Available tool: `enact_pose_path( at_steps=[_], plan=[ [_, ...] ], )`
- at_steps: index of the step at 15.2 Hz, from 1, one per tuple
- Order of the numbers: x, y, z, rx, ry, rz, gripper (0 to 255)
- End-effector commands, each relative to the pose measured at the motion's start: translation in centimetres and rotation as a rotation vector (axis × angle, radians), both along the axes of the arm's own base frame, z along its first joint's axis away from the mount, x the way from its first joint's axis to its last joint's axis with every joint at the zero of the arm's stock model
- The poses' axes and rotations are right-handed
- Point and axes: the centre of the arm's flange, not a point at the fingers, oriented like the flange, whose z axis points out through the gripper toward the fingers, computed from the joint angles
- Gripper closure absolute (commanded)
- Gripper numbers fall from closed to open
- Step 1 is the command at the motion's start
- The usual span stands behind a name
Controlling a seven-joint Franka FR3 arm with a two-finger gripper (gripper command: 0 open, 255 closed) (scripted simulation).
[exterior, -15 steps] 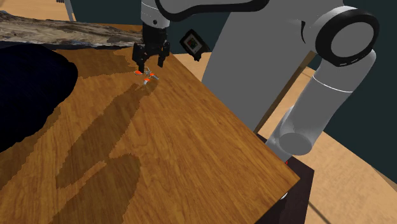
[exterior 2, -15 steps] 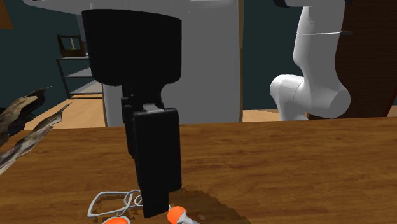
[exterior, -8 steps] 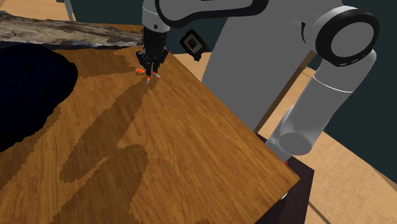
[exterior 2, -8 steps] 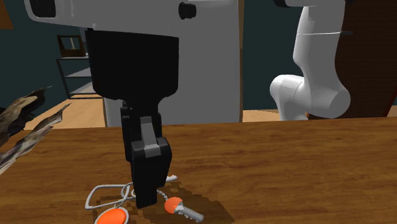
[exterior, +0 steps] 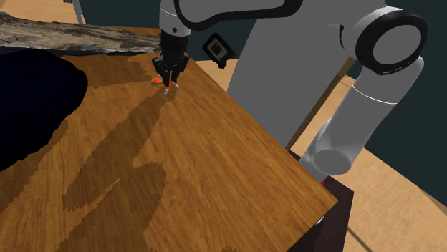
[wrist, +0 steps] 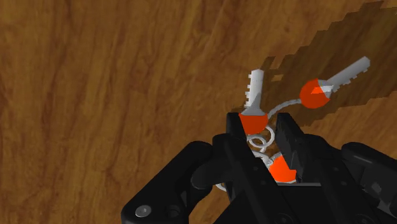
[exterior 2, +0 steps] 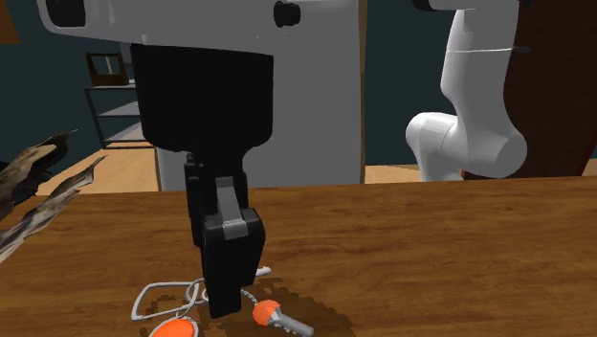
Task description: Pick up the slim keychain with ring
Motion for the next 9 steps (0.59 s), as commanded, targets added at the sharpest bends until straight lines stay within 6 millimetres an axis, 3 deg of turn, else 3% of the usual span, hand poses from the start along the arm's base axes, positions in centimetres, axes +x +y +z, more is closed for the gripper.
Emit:
enact_pose_path(
  at_steps=[1,9],
  plan=[
    [0.1,0.2,0.4,0.000,0.009,0.004,255],
    [0.1,0.2,4.6,0.000,0.009,0.004,255]
  ],
)
